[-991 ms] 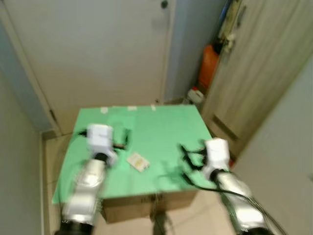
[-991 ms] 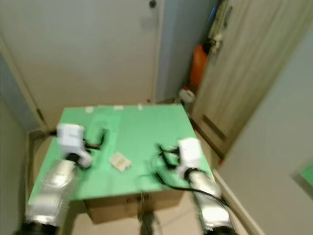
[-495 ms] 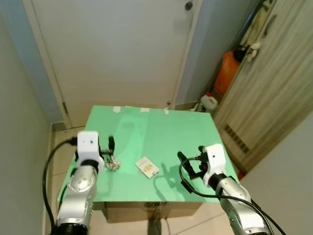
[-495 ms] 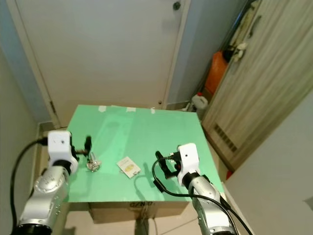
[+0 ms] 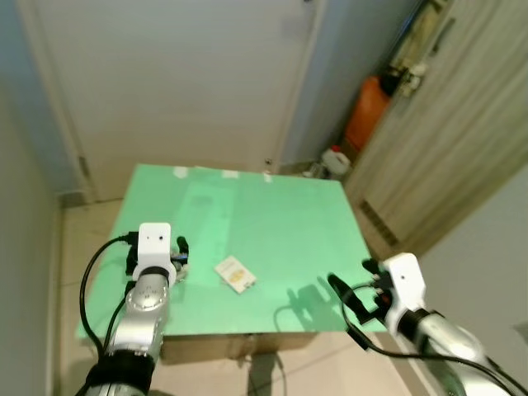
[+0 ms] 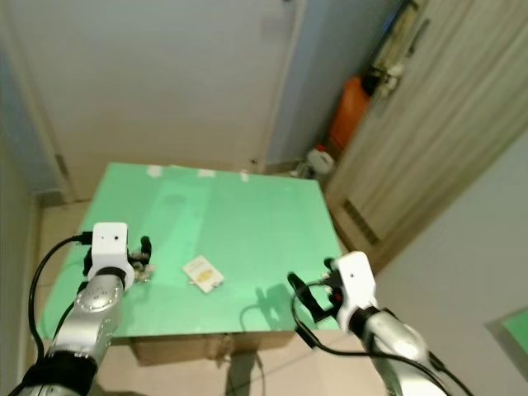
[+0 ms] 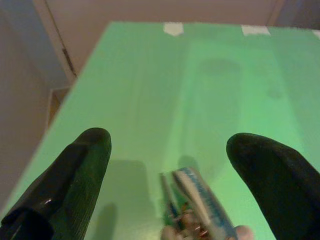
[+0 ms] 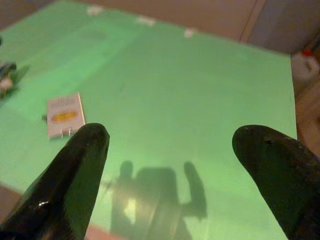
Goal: Hang keys on a hook
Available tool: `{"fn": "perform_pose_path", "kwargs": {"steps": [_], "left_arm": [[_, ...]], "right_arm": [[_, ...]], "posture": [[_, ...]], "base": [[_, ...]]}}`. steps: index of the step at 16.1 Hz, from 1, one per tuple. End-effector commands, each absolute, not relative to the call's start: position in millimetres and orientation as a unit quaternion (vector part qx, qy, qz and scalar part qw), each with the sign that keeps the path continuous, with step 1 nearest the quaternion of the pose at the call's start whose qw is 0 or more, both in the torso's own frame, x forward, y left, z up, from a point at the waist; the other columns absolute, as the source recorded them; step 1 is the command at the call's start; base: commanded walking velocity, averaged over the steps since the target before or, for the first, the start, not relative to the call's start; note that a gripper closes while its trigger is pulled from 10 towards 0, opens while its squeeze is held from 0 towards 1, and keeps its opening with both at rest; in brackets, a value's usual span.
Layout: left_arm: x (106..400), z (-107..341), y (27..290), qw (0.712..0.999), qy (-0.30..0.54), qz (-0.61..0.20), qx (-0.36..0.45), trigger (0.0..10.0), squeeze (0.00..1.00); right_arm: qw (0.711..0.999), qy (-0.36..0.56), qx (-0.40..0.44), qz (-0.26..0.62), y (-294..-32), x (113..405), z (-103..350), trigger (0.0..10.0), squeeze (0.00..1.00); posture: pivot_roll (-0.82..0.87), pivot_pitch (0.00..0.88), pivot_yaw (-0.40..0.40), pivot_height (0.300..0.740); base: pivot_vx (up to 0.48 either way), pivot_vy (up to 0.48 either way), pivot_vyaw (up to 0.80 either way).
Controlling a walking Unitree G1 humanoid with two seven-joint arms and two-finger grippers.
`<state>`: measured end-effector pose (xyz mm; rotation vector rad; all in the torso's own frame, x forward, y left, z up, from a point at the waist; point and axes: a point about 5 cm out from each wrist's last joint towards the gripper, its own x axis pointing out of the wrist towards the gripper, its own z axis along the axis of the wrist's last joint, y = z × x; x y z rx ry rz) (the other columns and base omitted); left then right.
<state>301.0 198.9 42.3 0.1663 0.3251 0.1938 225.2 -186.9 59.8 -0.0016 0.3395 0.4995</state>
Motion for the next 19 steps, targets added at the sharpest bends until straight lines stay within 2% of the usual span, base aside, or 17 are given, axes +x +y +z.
{"fn": "perform_pose_path", "kwargs": {"steps": [1, 4, 9, 15, 19], "left_arm": [[305, 42, 193, 0.979, 0.158, 0.095, 0.082, 10.0, 0.0], [315, 41, 183, 0.983, 0.155, 0.08, 0.055, 10.0, 0.0], [313, 27, 186, 0.974, 0.194, 0.111, 0.029, 10.0, 0.0], [314, 23, 180, 0.975, 0.198, 0.099, 0.027, 10.0, 0.0], [317, 23, 185, 0.969, 0.216, 0.121, -0.017, 10.0, 0.0]], "right_arm": [[0.952, 0.176, 0.0, 0.249, -196, 222, 65, 10.0, 0.0], [0.946, 0.197, 0.001, 0.256, -200, 216, 69, 10.0, 0.0], [0.94, 0.218, 0.003, 0.263, -199, 207, 71, 10.0, 0.0], [0.937, 0.224, 0.003, 0.268, -196, 203, 75, 10.0, 0.0], [0.935, 0.231, 0.0, 0.271, -195, 201, 76, 10.0, 0.0]], "posture": [[-0.15, 0.088, -0.206, 0.74], [-0.16, 0.096, -0.218, 0.74], [-0.18, 0.098, -0.219, 0.74], [-0.19, 0.103, -0.228, 0.74], [-0.2, 0.102, -0.231, 0.74]], "base": [[0.0, 0.0, 0.0], [0.0, 0.0, 0.0], [0.0, 0.0, 0.0], [0.0, 0.0, 0.0], [0.0, 0.0, 0.0]]}}
